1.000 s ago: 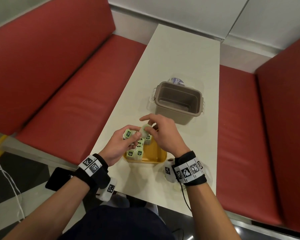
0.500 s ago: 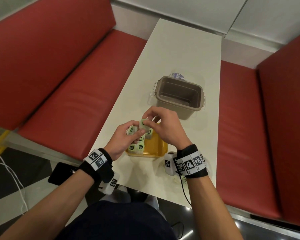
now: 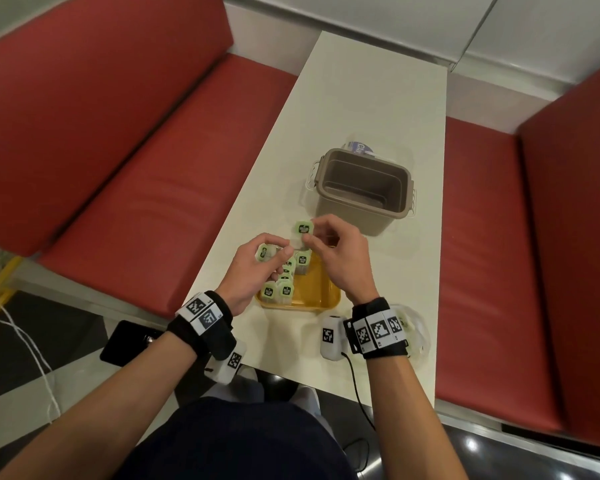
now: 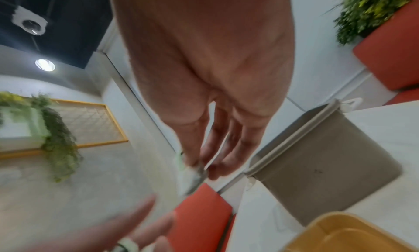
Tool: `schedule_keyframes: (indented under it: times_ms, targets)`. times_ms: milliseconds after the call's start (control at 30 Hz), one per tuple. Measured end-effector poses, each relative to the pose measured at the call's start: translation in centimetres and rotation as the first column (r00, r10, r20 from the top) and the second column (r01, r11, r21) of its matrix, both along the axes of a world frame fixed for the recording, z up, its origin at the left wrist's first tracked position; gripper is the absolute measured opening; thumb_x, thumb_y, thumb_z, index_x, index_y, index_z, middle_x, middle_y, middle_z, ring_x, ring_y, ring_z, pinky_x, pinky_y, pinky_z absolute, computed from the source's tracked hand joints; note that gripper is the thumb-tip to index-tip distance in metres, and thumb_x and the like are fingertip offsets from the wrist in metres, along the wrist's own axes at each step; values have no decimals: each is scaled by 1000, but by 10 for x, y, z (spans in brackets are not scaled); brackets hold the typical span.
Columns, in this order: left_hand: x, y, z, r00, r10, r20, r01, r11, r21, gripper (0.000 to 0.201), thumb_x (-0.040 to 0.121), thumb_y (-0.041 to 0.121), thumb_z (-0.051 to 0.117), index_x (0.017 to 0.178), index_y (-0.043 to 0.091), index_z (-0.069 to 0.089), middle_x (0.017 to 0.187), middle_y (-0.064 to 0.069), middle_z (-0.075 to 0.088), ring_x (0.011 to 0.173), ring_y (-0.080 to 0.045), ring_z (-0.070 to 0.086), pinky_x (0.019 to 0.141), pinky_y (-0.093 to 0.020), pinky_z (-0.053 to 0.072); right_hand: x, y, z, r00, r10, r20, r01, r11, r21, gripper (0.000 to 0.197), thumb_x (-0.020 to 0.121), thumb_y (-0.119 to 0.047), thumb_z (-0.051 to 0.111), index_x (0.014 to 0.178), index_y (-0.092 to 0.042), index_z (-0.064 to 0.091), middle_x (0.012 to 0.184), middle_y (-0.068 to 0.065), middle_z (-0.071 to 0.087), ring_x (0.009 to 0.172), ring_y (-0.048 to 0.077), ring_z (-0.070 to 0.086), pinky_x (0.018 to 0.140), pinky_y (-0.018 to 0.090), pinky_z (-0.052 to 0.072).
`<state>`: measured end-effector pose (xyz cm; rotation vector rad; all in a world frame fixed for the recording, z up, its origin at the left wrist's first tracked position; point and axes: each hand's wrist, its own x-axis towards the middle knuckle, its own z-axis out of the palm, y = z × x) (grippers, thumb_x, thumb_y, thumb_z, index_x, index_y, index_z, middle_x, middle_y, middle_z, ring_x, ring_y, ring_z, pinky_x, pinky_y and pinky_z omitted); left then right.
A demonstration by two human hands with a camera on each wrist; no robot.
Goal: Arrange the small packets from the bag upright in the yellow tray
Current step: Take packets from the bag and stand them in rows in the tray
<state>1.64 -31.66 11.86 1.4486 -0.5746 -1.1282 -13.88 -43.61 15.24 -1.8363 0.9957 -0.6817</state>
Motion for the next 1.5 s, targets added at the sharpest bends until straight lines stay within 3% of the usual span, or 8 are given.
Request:
schedule_keyframes:
  times_ms: [167,400,767,933,1067,1167,1300,1500]
  targets:
    - [9,8,-8,982,84,-168,-70,994,88,29,101,10,72,127,13,59,110,-19,71,92,-25,70,83,-38,57,2,-6,-36,956,-287,-68,289,957,20,29,95,-9,82,111,-19,60,89,-12,71,83,-3,68,79,16,53]
    - [23,24,-12,961,109,-255,-87,992,97,34,105,-9,38,133,10,44,120,-29,75,102,-36,75,104,-55,55,20,5,-99,897,-232,-375,281,956,80,28,97,-4,71,111,-18,51,102,5,67,90,23,64,88,45,59]
    - [22,33,5,952,-103,-288,104,995,-14,30,112,-6,37,119,21,24,129,-25,73,121,-44,71,109,-55,51,29,7,-120,839,-171,-517,253,963,92,26,96,2,64,113,-8,48,111,15,64,101,38,64,79,43,51]
    - [21,33,8,959,-188,-210,189,982,-14,17,112,6,51,113,15,37,126,-24,75,115,-45,74,96,-44,60,21,3,-88,913,-148,-381,142,989,-43,18,99,-22,74,106,-17,57,104,1,69,95,25,65,81,40,53]
    - [22,28,9,961,-267,-67,268,963,13,21,108,12,62,120,0,50,113,-25,78,96,-38,78,72,-29,57,17,4,-30,986,105,-126,-100,994,46,14,101,-42,74,105,-29,74,100,-15,77,96,3,72,87,25,58]
    - [22,22,7,949,-300,92,299,954,28,21,106,15,68,120,1,59,103,-21,79,80,-32,76,68,-33,55,13,4,-5,949,259,-182,-256,966,37,20,96,-52,77,105,-34,77,98,-17,78,94,1,73,85,23,59]
    - [21,16,9,932,-294,210,295,955,24,14,103,16,73,115,12,68,89,-10,78,75,-28,74,66,-34,55,8,-1,-8,914,282,-292,-312,948,-58,13,95,-40,82,95,-28,77,89,-13,75,83,4,70,82,35,60]
    - [17,15,2,920,-258,294,258,965,39,9,97,21,81,106,18,79,100,-9,76,76,-27,75,64,-29,54,-1,1,-6,955,228,-188,-243,968,-60,9,95,-37,82,93,-29,78,91,-17,77,89,5,71,79,23,57]
